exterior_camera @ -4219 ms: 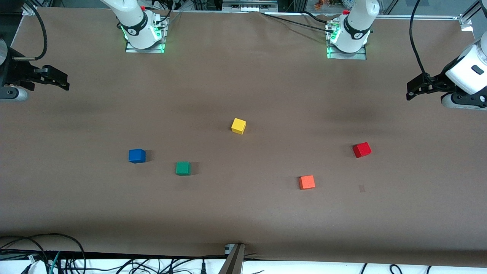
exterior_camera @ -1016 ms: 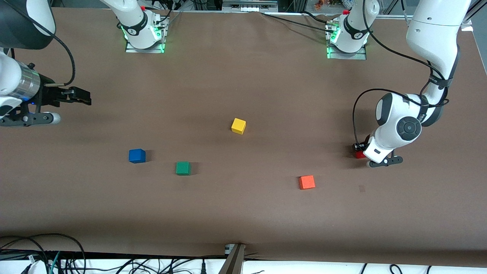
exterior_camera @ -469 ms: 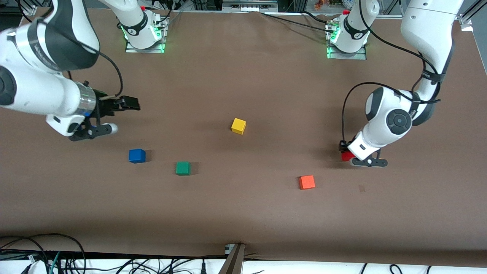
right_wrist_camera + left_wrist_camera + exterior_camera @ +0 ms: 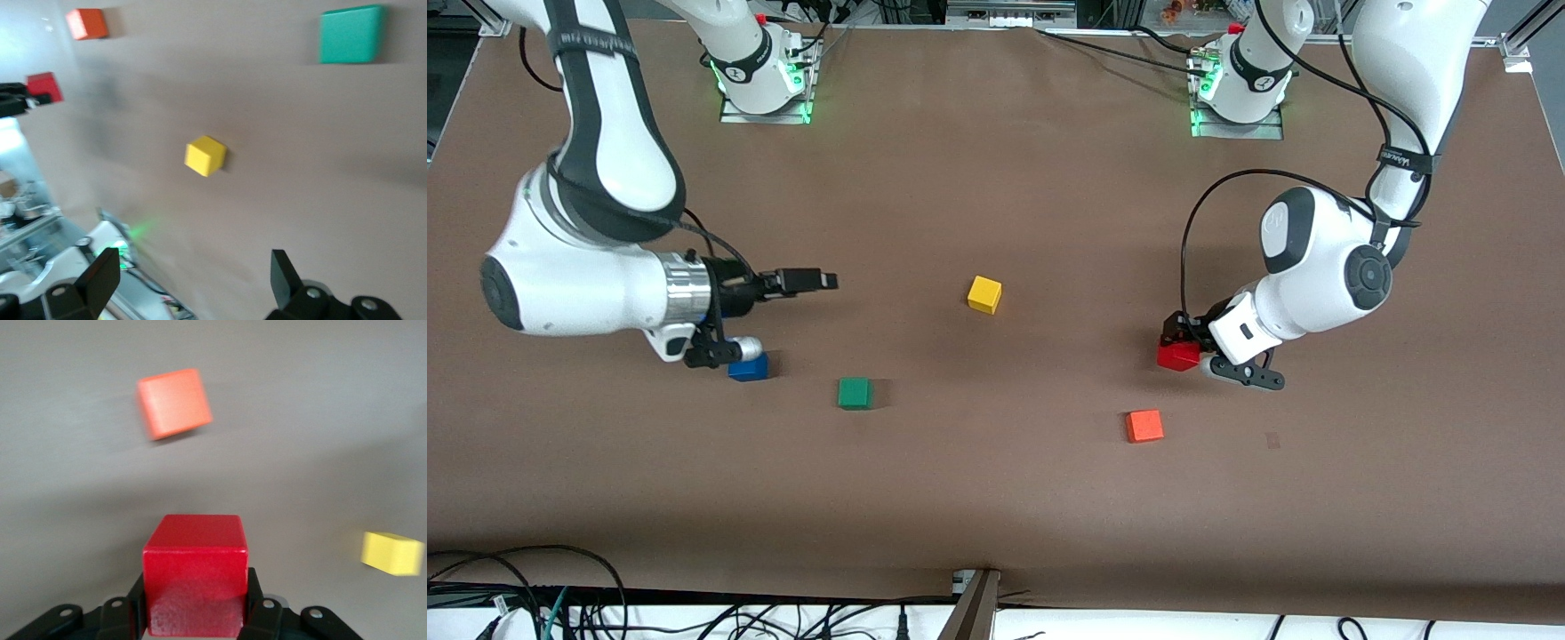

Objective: Pass red block to right arm, stack on blue
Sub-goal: 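Carry the red cube toward the right gripper with the left gripper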

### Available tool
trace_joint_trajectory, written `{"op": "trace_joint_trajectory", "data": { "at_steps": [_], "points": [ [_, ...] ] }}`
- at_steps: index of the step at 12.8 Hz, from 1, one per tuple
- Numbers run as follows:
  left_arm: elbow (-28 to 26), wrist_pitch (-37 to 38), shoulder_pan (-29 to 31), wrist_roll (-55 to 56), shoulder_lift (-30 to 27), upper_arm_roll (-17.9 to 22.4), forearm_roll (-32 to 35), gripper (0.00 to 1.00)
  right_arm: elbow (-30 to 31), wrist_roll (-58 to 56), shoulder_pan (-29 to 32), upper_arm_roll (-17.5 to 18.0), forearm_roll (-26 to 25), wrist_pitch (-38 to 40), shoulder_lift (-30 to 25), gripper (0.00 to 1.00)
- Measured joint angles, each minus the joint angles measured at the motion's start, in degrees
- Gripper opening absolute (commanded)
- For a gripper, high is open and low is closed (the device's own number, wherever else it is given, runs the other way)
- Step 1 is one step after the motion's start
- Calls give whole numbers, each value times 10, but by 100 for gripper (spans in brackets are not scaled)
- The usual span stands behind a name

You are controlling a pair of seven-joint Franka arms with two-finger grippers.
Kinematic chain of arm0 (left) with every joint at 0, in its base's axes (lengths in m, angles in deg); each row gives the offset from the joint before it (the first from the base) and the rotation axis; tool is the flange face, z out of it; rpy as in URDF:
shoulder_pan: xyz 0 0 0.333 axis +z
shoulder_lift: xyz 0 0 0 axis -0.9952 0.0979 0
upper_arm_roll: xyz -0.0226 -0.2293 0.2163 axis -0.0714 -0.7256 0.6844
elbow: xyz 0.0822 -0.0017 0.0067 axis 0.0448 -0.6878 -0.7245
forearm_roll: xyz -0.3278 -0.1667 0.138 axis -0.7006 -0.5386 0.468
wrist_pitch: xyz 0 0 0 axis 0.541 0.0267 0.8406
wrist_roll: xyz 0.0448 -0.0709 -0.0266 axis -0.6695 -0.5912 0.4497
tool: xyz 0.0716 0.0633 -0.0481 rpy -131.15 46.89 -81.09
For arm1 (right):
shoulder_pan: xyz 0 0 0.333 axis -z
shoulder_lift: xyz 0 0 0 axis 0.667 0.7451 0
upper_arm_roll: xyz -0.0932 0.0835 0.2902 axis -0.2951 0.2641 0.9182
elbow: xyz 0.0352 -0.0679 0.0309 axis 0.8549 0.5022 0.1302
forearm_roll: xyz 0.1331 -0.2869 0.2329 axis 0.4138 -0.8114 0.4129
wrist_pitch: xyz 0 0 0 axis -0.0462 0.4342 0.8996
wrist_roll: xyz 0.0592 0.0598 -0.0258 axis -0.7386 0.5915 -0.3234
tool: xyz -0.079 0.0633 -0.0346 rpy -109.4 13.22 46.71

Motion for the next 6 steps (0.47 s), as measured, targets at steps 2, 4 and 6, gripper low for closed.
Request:
{"op": "trace_joint_trajectory", "data": {
  "at_steps": [2, 4, 6],
  "points": [
    [1, 0, 0, -92, 1, -20, -77, 0, -1, -2, -11, 0, 111, -24, 30, 100],
    [12, 0, -2, -150, 2, -51, -110, 0, -1, -3, -32, 1, 218, -64, 58, 100],
    [30, 0, -3, -212, 3, -80, -131, 0, -2, -4, -62, 1, 310, -102, 79, 100]
  ]
}}
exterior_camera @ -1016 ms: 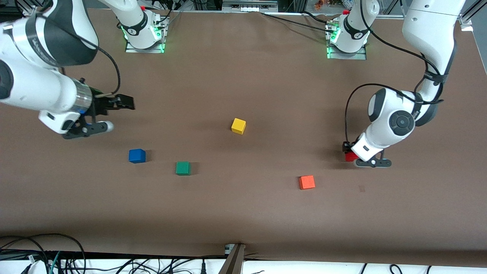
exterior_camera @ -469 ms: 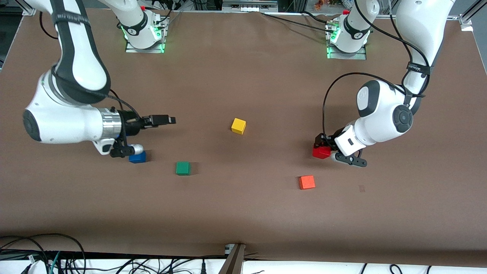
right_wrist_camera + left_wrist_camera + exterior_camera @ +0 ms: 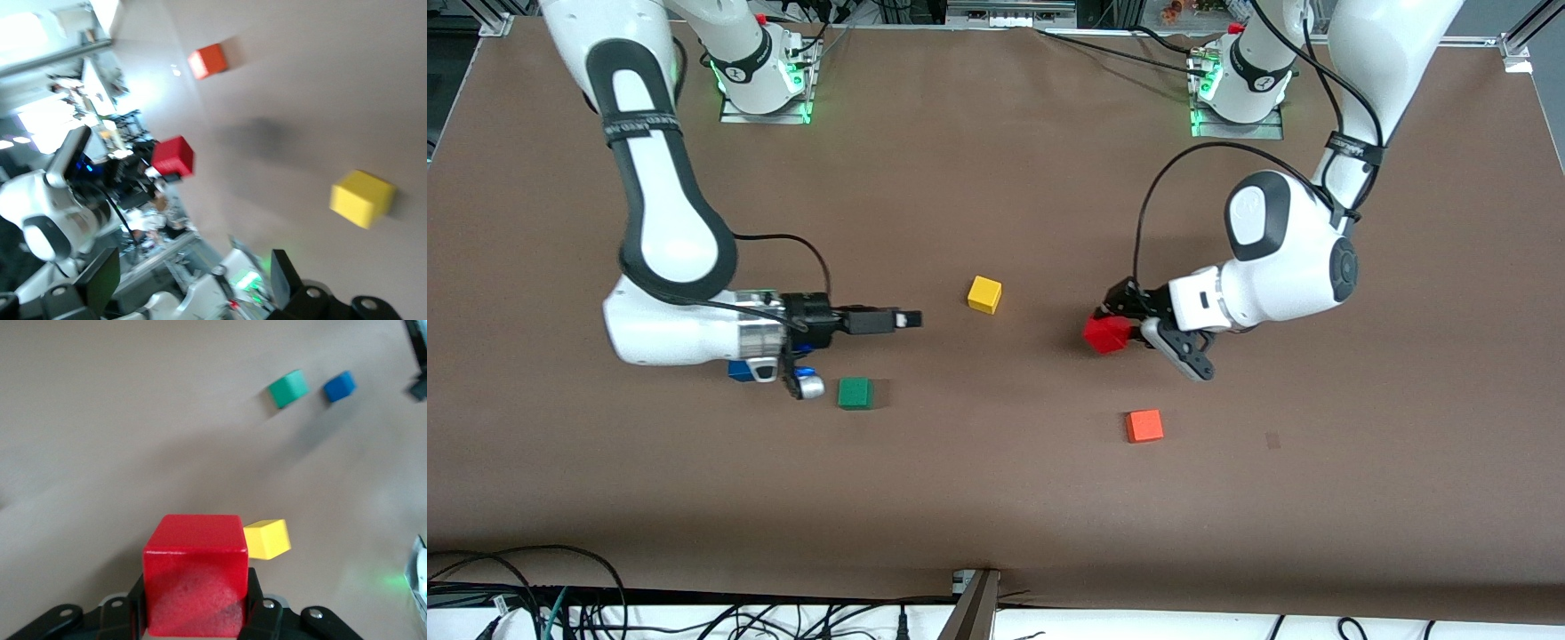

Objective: Pass red block to right arm, stack on blue
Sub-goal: 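Carry the red cube toward the right gripper with the left gripper, then close the right gripper on the red cube held by the left gripper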

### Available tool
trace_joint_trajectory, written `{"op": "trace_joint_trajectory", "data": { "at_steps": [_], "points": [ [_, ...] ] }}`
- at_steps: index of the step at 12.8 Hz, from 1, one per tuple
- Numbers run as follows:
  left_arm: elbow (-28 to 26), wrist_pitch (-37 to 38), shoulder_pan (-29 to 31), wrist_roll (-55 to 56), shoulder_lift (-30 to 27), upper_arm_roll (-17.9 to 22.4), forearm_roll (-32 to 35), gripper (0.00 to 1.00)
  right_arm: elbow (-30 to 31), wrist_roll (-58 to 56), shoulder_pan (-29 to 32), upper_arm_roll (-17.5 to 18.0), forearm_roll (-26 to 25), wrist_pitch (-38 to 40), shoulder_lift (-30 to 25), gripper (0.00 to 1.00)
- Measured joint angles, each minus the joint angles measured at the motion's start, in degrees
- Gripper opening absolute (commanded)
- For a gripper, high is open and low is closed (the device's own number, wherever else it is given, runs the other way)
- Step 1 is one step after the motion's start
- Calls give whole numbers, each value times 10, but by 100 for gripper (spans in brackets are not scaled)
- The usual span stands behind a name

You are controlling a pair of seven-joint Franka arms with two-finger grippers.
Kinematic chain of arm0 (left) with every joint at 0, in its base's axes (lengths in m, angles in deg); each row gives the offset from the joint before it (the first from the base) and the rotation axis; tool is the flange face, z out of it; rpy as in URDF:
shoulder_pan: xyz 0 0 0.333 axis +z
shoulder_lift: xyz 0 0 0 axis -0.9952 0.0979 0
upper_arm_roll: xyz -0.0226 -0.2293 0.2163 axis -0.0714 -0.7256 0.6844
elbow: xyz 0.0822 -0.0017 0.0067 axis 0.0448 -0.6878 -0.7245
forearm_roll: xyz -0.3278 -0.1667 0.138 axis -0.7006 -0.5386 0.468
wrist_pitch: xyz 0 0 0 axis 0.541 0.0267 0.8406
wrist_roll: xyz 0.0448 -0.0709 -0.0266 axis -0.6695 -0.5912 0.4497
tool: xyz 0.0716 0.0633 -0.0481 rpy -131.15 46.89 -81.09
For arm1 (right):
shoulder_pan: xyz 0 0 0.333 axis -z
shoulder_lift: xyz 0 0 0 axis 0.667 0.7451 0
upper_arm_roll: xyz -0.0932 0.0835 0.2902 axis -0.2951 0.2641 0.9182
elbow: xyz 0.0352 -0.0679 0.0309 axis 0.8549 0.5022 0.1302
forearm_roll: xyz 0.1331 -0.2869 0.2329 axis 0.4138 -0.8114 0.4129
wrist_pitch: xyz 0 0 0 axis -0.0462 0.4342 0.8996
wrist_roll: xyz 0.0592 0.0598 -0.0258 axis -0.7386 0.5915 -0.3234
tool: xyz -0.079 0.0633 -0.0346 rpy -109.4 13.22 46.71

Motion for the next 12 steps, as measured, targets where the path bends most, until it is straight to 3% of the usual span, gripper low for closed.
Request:
{"op": "trace_joint_trajectory", "data": {
  "at_steps": [3, 7, 9, 12],
  "points": [
    [31, 0, -1, -129, 20, -39, -60, 0, 0, -3, -32, 0, 76, -22, 26, 100],
    [60, 0, -8, -395, 86, -72, -205, 0, 9, -41, -34, -1, 152, -18, 46, 100],
    [85, 0, -12, -520, 120, -73, -256, 1, 21, -60, -36, -1, 172, -4, 48, 100],
    [117, 0, -14, -590, 138, -75, -310, 3, 49, -118, -29, -3, 181, 31, 48, 100]
  ]
}}
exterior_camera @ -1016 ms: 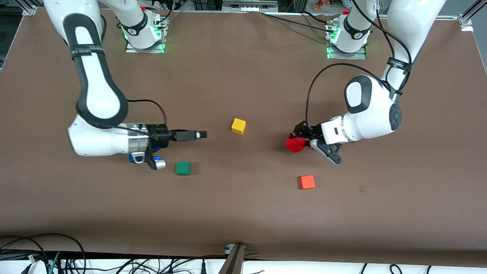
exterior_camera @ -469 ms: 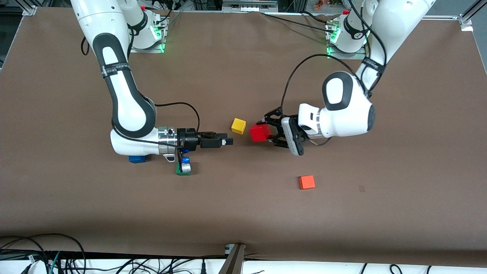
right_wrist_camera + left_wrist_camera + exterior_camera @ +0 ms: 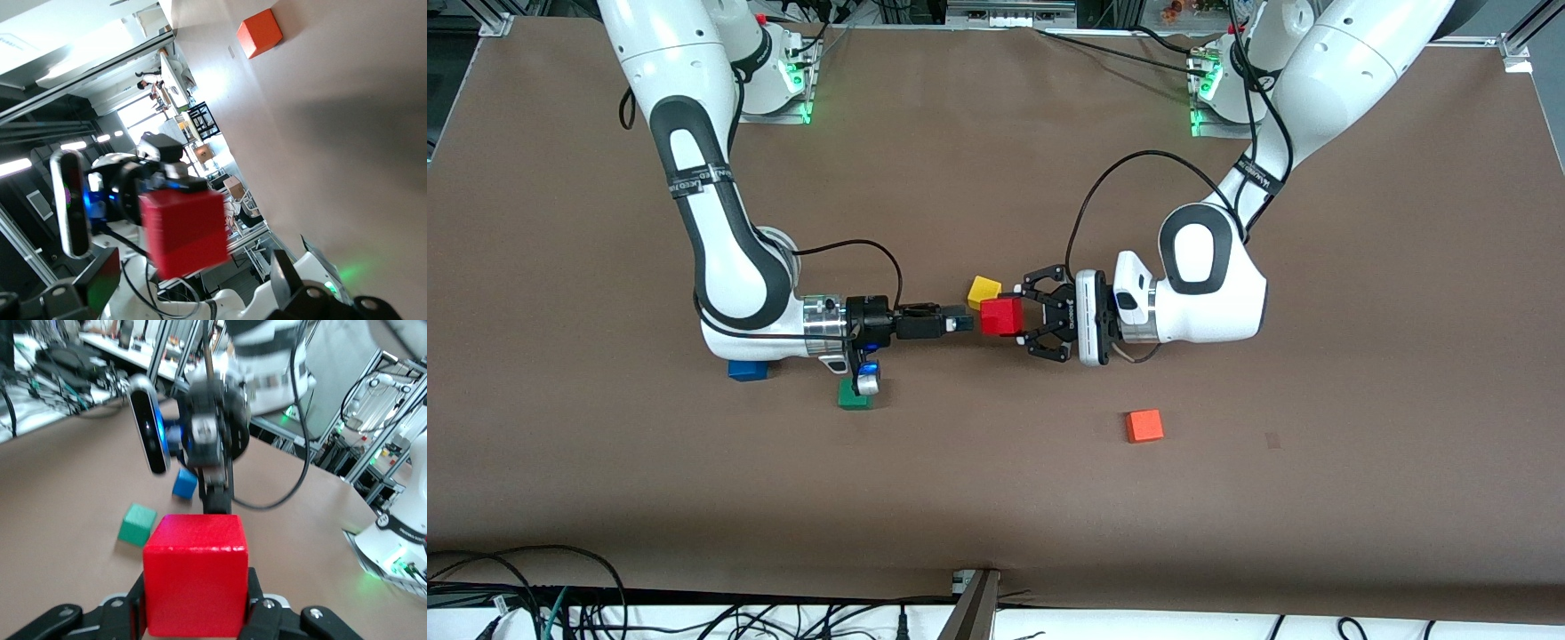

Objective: Pass red block to right arm, stack on blue
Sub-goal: 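Close the right gripper on the red cube held by the left gripper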

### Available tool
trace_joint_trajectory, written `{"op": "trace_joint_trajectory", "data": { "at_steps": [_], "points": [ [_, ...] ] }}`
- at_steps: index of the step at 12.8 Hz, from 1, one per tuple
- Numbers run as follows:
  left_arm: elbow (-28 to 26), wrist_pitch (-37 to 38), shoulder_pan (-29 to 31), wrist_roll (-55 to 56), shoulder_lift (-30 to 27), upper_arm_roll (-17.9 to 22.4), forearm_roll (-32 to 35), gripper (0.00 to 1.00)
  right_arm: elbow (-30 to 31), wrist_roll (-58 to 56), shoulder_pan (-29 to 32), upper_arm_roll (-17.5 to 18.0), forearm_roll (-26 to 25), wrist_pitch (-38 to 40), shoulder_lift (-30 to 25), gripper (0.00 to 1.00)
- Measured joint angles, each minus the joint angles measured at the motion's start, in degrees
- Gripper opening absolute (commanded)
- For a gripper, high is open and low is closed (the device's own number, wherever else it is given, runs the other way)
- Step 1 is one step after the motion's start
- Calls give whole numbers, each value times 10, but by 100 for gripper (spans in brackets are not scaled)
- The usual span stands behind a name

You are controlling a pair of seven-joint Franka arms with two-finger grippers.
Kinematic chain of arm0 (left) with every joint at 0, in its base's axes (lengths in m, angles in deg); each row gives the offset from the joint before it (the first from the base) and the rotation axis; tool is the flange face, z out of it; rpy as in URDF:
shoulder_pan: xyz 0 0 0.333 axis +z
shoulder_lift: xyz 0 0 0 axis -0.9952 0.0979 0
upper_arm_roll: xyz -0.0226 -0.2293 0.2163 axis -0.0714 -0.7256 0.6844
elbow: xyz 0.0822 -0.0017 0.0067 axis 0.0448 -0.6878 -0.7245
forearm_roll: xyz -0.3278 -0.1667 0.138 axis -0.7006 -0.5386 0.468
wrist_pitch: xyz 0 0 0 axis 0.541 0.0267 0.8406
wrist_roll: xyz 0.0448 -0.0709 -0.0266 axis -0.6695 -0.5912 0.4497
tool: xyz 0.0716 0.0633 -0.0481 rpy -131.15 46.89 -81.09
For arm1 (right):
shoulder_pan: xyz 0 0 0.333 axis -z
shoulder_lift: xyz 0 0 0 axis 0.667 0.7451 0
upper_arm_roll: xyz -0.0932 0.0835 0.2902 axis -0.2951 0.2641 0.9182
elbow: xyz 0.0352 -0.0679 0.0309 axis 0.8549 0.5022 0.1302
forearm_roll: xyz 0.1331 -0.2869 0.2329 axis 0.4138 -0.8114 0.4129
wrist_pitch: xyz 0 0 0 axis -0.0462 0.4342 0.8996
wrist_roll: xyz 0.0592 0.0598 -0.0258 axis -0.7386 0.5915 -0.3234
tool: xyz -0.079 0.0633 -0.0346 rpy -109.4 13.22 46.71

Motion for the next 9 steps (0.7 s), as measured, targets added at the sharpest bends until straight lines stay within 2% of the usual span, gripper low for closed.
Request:
{"op": "trace_joint_trajectory", "data": {
  "at_steps": [3, 9],
  "points": [
    [19, 1, -8, -32, 0, -3, -47, 3, 22, -46, 12, 0, 13, 31, 5, 100],
    [23, 1, -21, -54, 1, -2, -50, 2, 25, -51, 12, -1, 75, 65, 5, 100]
  ]
}}
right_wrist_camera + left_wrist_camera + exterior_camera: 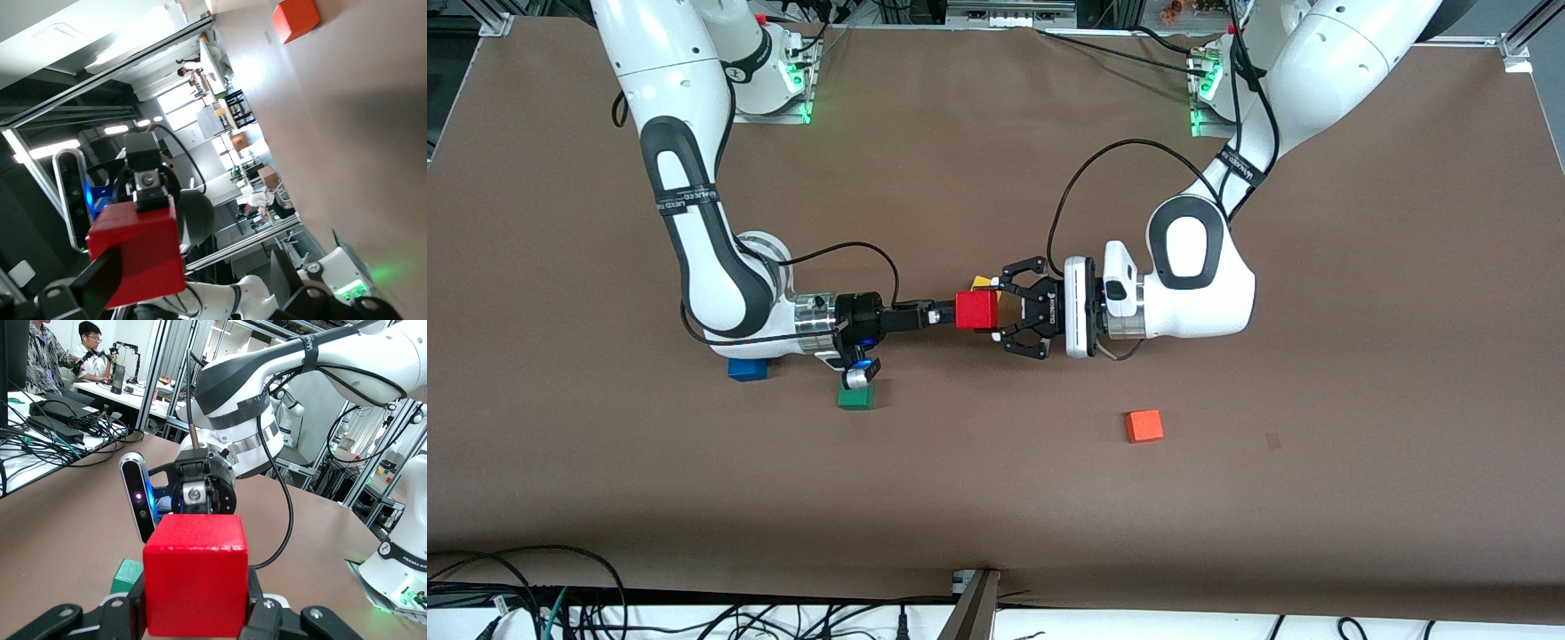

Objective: Pass red block to right arm, stack on blue
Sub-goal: 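Close the right gripper on the red cube held by the left gripper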

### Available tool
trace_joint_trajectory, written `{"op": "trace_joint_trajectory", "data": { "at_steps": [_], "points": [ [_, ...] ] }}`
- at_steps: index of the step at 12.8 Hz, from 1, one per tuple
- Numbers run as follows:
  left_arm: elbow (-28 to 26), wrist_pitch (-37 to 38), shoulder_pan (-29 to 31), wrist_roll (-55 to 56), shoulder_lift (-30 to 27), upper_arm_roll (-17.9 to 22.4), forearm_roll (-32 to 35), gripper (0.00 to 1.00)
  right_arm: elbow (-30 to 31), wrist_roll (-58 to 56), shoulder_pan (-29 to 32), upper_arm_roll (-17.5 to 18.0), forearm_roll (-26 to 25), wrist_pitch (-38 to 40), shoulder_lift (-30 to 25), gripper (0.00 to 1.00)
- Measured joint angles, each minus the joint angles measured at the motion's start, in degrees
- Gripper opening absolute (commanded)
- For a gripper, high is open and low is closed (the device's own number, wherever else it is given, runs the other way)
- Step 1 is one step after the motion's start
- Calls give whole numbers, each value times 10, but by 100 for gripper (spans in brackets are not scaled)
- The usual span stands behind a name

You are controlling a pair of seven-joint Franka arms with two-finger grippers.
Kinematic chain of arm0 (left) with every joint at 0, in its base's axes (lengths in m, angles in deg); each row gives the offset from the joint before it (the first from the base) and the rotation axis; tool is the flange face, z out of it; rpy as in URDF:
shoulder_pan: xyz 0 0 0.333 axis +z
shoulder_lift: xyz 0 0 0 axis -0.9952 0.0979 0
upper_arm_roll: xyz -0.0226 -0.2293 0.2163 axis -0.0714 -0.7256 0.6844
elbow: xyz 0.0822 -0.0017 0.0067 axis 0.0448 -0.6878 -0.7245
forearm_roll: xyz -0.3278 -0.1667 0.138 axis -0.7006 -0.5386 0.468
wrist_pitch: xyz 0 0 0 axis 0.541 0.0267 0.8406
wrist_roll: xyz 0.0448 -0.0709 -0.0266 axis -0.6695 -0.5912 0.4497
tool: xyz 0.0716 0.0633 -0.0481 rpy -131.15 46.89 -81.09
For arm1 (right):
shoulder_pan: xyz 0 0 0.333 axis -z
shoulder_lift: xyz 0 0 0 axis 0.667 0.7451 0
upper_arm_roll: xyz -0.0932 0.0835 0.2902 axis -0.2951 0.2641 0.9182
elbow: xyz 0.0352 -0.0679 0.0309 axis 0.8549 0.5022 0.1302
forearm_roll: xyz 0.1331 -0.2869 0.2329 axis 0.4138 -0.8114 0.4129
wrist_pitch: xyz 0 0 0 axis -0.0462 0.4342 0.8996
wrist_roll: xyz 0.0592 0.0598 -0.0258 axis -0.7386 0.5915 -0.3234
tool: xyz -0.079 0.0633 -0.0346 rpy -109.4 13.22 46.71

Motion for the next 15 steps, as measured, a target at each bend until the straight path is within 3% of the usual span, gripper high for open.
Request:
{"op": "trace_joint_trajectory", "data": {
  "at_steps": [6, 7, 9, 11, 12, 13, 15],
  "points": [
    [0, 3, -2, -30, 6, -1, 0, 0, 0, 0, -1, 2, 31, 13, -3, 100],
    [0, 3, -3, -30, 6, -1, 0, 0, 0, 0, -1, 4, 35, 13, -3, 89],
    [0, 4, -5, -30, 6, -1, 0, 0, 0, -1, -4, 5, 41, 13, -3, 15],
    [0, 4, -9, -30, 6, -1, -2, 0, 0, -3, -5, 6, 42, 14, -3, 2],
    [0, 4, -9, -29, 7, -1, -6, 11, 0, -11, -4, 6, 43, 14, -3, 0],
    [0, 4, -9, -30, 7, -1, -7, 99, 0, -11, -4, 6, 43, 14, -4, 0],
    [1, 4, -9, -30, 7, -1, -7, 100, 0, -11, -5, 6, 43, 14, -4, 0]
  ]
}}
